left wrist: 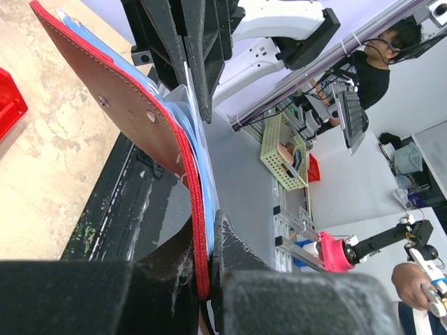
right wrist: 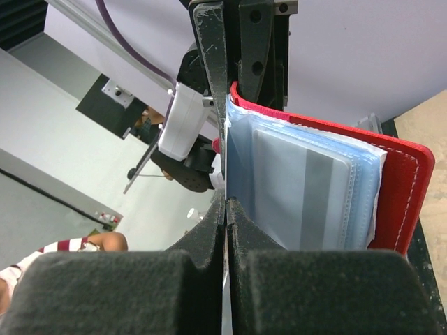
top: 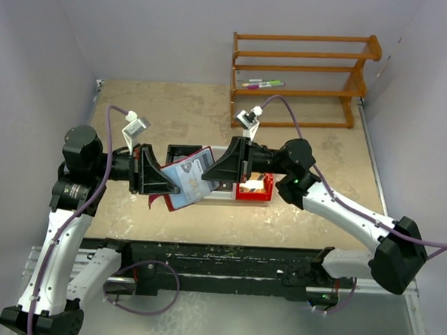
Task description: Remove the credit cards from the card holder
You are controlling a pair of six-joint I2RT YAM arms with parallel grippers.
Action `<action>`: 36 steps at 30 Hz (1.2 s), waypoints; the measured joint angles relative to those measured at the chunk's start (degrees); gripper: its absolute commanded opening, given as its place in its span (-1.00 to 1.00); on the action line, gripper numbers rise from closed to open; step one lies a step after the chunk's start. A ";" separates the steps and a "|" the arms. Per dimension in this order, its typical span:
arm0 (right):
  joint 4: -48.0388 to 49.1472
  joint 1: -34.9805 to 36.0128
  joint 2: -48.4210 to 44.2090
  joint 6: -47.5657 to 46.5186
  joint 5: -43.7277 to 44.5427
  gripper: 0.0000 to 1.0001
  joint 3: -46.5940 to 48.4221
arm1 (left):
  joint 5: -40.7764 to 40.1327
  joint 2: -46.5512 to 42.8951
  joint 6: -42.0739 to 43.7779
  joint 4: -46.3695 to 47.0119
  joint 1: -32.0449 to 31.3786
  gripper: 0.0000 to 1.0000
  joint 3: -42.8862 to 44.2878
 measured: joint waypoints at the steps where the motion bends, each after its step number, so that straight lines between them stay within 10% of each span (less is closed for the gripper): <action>1: -0.09 -0.04 0.00 0.02 -0.07 -1.00 -0.02 | 0.00 0.00 0.00 0.00 0.00 -0.97 0.00; 22: -22.64 -20.09 -13.11 -10.34 -5.75 -1.00 -5.51 | -5.84 3.54 12.87 -11.98 0.00 -1.00 3.89; 36: -32.87 -14.64 10.34 -19.89 12.35 -1.00 2.23 | -6.45 3.32 17.81 -15.47 0.00 -1.00 9.68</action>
